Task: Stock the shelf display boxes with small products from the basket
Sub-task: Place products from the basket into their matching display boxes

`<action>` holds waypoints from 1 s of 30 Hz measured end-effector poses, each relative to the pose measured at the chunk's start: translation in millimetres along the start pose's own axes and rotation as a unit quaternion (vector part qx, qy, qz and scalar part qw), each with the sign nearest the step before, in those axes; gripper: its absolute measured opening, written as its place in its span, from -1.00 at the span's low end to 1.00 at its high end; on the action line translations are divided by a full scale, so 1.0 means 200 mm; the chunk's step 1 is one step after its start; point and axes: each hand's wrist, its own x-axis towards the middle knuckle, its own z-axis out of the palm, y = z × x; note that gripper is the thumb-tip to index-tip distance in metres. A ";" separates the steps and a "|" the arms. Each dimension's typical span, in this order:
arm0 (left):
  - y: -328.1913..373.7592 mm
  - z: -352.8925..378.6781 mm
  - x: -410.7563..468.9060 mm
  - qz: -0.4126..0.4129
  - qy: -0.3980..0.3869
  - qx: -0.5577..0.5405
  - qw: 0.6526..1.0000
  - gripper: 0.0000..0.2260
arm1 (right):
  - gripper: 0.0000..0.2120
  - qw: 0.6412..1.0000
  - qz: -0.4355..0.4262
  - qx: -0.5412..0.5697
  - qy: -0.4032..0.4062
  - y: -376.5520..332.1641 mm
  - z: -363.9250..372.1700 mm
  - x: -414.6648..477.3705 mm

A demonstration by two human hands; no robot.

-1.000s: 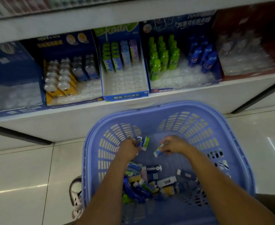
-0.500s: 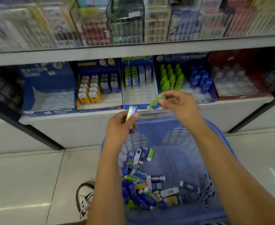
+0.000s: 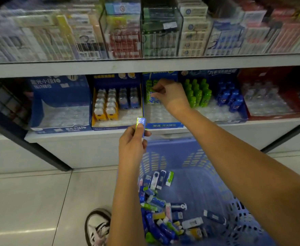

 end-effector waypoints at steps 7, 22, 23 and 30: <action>-0.02 -0.03 0.05 -0.013 0.001 -0.013 1.000 -0.82 | -0.79 0.999 -0.007 -0.030 -0.044 0.01 0.04 0.02; -0.03 0.05 0.05 0.089 -0.002 0.011 0.996 -0.86 | -0.94 0.943 0.055 0.277 -0.176 -0.10 -0.14 -0.38; -0.03 0.06 0.04 0.096 -0.007 0.013 0.995 -0.85 | -0.92 0.940 0.055 0.293 -0.168 -0.09 -0.15 -0.40; -0.06 0.16 0.07 0.197 -0.085 0.349 0.912 -0.61 | -0.86 0.975 0.076 0.204 0.051 0.00 -0.23 -0.25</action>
